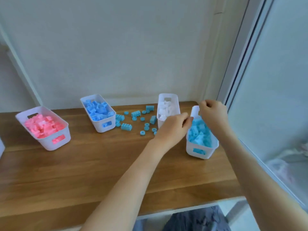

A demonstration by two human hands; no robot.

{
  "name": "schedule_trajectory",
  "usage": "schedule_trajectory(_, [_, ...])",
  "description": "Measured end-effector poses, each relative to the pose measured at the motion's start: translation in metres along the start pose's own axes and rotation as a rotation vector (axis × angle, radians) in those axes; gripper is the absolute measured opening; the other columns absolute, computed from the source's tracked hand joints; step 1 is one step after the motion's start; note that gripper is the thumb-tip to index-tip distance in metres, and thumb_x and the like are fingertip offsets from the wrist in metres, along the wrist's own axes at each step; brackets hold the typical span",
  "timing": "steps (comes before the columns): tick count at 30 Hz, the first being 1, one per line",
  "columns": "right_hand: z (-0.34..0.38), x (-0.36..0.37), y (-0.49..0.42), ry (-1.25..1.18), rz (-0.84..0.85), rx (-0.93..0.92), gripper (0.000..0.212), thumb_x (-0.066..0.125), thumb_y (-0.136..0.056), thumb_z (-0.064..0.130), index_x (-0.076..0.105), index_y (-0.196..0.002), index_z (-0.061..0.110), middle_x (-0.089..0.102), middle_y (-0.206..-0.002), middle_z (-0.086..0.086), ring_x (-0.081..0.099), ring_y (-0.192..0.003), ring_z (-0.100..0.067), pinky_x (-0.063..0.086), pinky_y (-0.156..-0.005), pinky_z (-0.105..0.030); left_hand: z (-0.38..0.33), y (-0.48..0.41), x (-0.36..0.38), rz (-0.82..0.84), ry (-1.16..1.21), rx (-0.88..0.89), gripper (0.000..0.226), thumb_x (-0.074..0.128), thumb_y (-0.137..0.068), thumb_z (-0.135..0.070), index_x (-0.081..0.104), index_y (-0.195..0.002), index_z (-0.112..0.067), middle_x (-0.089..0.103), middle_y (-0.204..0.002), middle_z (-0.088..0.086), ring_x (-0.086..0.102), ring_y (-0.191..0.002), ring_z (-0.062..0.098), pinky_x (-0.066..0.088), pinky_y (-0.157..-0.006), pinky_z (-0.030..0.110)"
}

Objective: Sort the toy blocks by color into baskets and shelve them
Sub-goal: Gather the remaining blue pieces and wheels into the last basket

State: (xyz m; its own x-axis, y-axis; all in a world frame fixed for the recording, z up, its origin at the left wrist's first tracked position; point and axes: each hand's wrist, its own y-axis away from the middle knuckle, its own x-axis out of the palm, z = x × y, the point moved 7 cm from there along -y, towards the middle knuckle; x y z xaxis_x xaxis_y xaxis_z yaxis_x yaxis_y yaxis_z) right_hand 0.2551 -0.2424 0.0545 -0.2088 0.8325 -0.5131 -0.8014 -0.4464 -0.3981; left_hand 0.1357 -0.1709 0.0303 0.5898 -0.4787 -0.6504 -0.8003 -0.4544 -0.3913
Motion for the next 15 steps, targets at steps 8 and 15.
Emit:
schedule_trajectory(8, [-0.041,0.005,-0.004,-0.01,0.126,-0.02,0.034,0.039,-0.092,0.019,0.047,-0.07,-0.006,0.044,-0.06,-0.008,0.036,-0.053,-0.015,0.03,-0.051,-0.028,-0.008,-0.026,0.056,0.173,-0.181,0.075,0.023,0.042,-0.101,-0.023,0.058,-0.091,-0.009,0.043,-0.083,-0.002,0.047,-0.075,0.014,0.035,-0.066,0.027])
schedule_trajectory(15, [-0.044,0.021,-0.021,-0.001,0.109,0.069,0.037,0.04,-0.09,0.02,0.055,-0.077,-0.011,0.053,-0.07,-0.016,0.041,-0.06,-0.019,0.034,-0.055,-0.028,-0.007,-0.028,0.068,0.345,-0.271,0.044,0.029,0.037,-0.102,-0.022,0.055,-0.121,-0.01,0.051,-0.108,0.004,0.051,-0.081,0.015,0.042,-0.071,0.032])
